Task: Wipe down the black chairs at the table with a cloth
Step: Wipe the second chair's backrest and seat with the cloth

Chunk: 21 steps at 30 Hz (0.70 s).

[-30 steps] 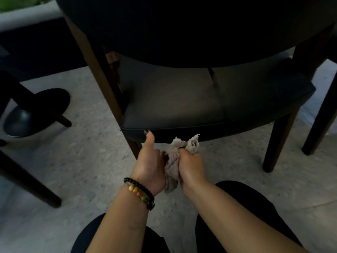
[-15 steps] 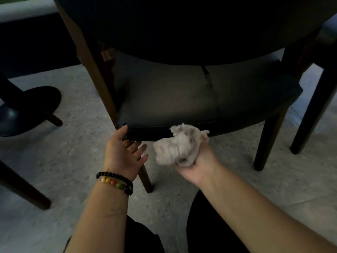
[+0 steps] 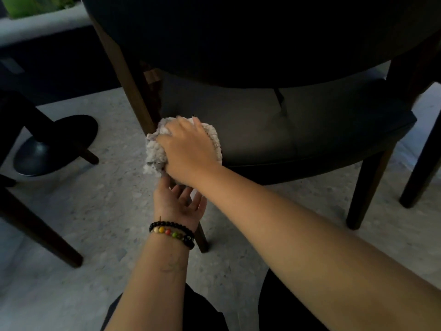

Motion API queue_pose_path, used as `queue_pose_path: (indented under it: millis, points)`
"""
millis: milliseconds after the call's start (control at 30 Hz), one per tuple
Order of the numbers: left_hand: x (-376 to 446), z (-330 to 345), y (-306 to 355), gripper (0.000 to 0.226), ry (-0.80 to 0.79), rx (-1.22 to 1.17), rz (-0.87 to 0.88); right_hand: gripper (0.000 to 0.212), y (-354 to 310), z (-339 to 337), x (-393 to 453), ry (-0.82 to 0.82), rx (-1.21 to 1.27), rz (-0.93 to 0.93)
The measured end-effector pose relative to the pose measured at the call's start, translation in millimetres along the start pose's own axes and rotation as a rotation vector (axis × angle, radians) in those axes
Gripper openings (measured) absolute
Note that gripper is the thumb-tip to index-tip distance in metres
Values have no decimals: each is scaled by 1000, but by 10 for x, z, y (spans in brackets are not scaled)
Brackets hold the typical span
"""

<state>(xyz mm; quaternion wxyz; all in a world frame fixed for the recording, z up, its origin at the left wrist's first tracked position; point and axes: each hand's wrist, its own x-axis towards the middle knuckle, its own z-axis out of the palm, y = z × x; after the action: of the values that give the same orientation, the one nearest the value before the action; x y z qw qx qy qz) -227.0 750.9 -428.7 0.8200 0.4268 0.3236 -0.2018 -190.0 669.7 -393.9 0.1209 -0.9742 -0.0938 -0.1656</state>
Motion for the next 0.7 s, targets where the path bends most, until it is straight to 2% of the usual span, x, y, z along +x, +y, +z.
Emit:
queue_pose_path:
  millis: [133,200,300,400,467,567,700]
  points:
    - [-16,-45,-6,51,6,2,4,43,116,-127,-181,37,17,-66]
    - [-34,-74,-15,48,-22,48,15,40,406,-277,-326,76,-69,66]
    - [-37,-94,-1,46,-56,58,6,37,965,-517,-522,103,-122,385]
    - [-20,-81,14,48,-64,44,13,36,969,-540,-417,152,-103,556]
    - [-23,-30,-25,49,-45,66,37,41,720,-432,-368,176,-53,514]
    - [-40,85,-118,57,-84,56,64,51,524,-335,-523,191,-28,327]
    - [-21,233,-181,55,-179,5,41,64,715,-470,-740,51,-190,143]
